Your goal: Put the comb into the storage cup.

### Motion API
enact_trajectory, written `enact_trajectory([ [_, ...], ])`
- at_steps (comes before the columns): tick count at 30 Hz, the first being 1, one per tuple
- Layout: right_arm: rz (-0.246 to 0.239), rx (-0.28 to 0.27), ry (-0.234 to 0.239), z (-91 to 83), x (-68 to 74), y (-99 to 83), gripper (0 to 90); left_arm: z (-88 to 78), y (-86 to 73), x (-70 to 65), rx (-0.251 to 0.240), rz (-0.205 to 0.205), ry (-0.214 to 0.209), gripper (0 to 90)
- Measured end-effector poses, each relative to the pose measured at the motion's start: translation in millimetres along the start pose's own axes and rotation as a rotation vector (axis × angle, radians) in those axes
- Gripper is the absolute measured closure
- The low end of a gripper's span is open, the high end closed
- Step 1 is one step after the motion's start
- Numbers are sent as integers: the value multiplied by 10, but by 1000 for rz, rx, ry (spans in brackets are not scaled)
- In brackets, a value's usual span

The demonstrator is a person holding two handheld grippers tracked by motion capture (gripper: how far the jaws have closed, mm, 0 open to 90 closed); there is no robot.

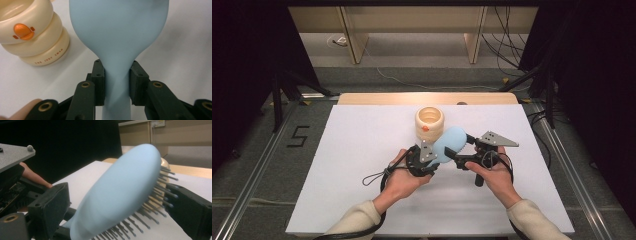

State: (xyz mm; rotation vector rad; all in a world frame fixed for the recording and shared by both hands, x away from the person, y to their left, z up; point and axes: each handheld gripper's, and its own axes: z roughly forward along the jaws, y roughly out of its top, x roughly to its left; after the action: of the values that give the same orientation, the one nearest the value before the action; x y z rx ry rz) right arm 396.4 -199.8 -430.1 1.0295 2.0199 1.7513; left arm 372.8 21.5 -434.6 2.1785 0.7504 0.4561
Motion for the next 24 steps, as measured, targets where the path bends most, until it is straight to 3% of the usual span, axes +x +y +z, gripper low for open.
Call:
enact_trajectory([
  [14, 10, 0, 0, 33, -3, -26, 96, 21, -6, -41, -9, -2, 7, 698],
  [24, -5, -8, -24, 27, 16, -30, 183, 24, -5, -62, -21, -2, 8, 698],
])
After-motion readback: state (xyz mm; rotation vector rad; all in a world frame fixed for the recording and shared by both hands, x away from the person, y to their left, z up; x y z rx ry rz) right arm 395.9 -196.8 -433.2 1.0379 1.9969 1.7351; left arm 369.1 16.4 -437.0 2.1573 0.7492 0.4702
